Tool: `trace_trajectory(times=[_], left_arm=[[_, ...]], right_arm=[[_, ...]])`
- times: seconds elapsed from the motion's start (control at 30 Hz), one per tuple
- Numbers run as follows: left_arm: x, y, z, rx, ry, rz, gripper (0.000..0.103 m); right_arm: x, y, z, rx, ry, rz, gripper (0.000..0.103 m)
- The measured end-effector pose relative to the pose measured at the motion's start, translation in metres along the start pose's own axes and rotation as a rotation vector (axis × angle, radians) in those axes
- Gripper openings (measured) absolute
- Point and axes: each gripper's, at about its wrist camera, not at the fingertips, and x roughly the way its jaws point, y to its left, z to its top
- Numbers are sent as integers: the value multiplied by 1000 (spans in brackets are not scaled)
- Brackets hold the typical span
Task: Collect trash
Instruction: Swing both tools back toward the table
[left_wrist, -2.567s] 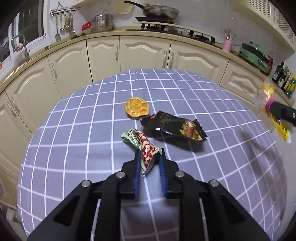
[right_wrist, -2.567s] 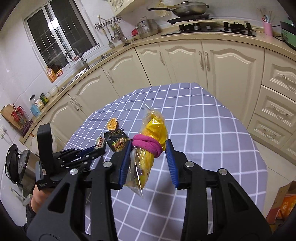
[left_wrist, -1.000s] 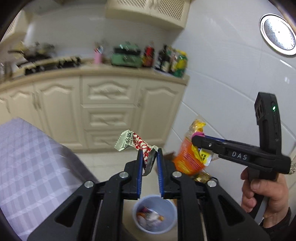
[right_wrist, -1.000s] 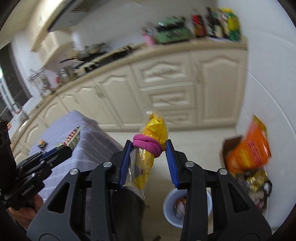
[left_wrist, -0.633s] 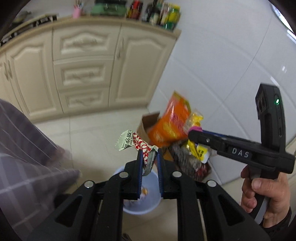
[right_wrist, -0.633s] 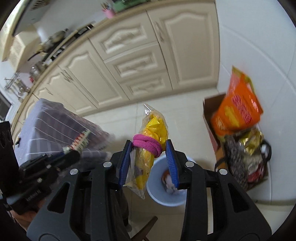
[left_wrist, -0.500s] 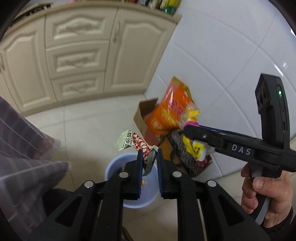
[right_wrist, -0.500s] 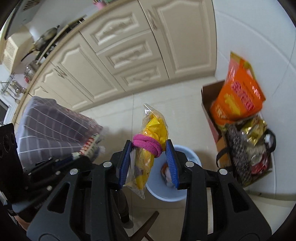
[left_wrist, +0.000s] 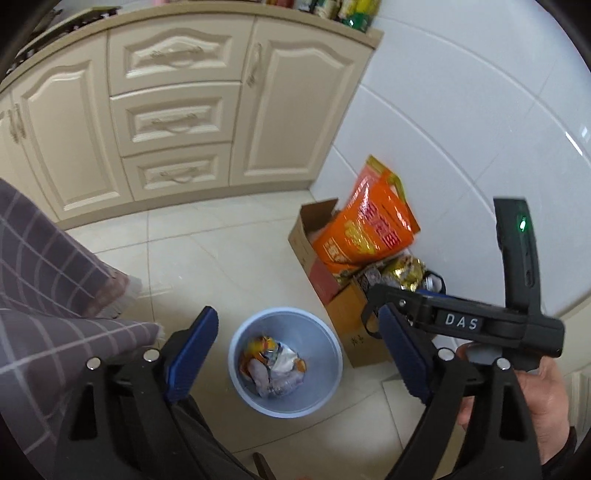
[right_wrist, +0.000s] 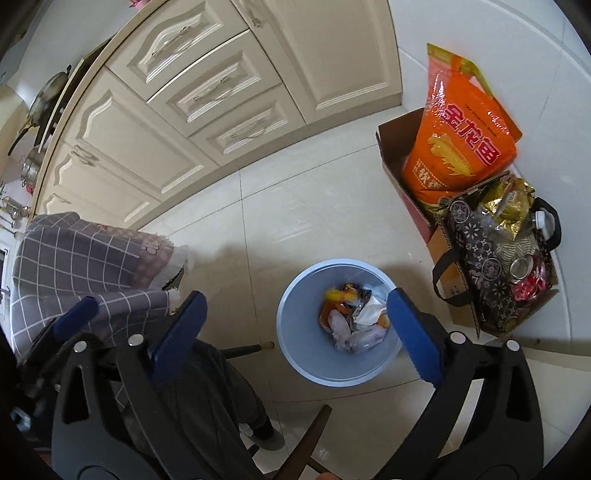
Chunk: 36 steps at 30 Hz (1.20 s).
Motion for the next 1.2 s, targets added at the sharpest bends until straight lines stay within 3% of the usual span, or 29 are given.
trace_trajectory(times=[0.43,0.67,0.93,1.2], left_arm=[[-94,-1,19,11,-211,74,92],[-159,21,24,-25,-336,143,93],[-245,80,15,-147,-473,332,94],[-339,143,-11,-262,-578,552,95]], right_arm=[[-41,52,15,-92,-90,61,97],[-75,127,30,-214,-166,153,97],[-104,245,21,-408,-210,300,97],[-123,367,-9,-604,-223,430,97]])
